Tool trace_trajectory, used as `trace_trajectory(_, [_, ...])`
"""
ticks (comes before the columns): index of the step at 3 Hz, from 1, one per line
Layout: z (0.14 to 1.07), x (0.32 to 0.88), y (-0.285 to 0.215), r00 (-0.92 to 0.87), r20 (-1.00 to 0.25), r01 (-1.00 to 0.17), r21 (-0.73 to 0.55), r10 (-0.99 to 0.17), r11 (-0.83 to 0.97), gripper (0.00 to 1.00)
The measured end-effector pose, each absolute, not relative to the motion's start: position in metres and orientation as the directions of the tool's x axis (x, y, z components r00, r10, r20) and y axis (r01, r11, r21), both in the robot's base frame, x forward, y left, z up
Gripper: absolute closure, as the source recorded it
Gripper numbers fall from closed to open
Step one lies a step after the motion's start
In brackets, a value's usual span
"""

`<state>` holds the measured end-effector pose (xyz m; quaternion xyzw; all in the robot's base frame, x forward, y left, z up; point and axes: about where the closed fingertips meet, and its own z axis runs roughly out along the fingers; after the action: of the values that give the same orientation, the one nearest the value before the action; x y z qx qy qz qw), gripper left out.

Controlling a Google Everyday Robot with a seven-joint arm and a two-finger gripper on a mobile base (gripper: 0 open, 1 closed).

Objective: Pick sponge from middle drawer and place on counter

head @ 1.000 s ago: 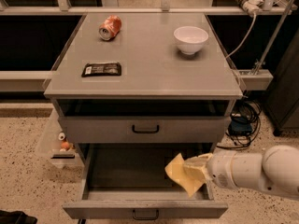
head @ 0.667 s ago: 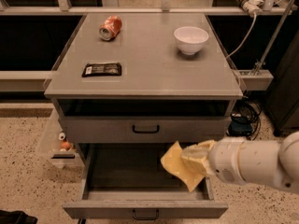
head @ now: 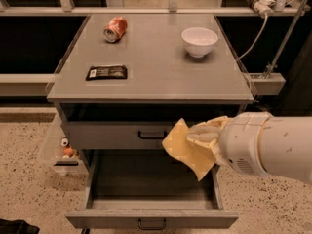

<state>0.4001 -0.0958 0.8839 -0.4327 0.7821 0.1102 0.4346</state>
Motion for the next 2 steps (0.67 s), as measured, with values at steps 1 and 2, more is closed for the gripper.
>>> trace_trajectory(1, [0.884,0.407,-0.095,-0.227,-0.773,-0.792,-0.208,-0.593,0.574,1.0])
trace_trajectory(2, [0.904,0.432,-0.114,-0.206,-0.754,-0.814,-0.223,-0.624,0.537,1.0])
